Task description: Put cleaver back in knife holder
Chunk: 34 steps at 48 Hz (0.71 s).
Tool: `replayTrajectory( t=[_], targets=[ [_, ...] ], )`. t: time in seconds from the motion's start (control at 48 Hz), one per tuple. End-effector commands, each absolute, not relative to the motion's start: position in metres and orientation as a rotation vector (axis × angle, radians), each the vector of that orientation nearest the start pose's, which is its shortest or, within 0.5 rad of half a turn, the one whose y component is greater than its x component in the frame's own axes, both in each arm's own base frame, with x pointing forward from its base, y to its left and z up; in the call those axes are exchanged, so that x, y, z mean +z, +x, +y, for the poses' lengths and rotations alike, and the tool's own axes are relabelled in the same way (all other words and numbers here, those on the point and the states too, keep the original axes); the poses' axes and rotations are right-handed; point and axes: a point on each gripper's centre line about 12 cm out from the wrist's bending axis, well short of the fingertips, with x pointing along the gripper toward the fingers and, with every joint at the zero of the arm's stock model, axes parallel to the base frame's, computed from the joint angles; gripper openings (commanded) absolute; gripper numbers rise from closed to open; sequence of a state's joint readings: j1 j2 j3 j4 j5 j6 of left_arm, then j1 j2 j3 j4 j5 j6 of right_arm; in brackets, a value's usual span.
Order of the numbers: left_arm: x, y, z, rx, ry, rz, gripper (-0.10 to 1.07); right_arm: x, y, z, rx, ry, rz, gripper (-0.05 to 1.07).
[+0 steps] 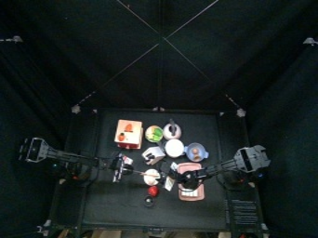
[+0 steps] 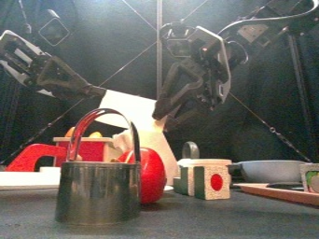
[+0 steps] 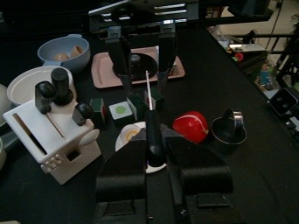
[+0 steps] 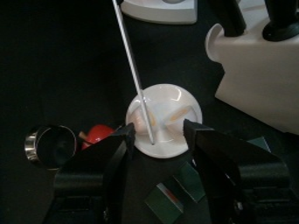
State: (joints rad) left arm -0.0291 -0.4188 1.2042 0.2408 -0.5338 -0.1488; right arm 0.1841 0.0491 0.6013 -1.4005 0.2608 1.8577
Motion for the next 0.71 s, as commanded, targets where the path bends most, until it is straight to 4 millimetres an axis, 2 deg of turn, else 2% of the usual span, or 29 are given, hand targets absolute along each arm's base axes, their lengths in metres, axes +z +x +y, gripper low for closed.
replayTrajectory(
  t=[0.0, 0.167, 0.333, 0.521, 0.688],
  targets=[
    [0.189, 0.260, -0.024, -0.162, 0.036, 0.238, 0.38, 0.192, 0.398, 0.043, -0.214, 0.305, 0.589, 0.84],
    [0.201, 0.265, -0.027, -0.142, -0.012, 0.226, 0.38, 0.206, 0.391, 0.042, -0.206, 0.309, 0.559, 0.84],
    [0.228, 0.268, -0.026, -0.085, -0.108, 0.285, 0.38, 0.222, 0.374, 0.032, -0.236, 0.307, 0.516, 0.83],
    [0.267, 0.265, -0.025, -0.060, -0.160, 0.358, 0.38, 0.232, 0.360, 0.008, -0.345, 0.307, 0.475, 0.83],
    [0.305, 0.255, -0.021, -0.046, -0.186, 0.398, 0.38, 0.229, 0.362, -0.004, -0.392, 0.313, 0.477, 0.80]
  ],
)
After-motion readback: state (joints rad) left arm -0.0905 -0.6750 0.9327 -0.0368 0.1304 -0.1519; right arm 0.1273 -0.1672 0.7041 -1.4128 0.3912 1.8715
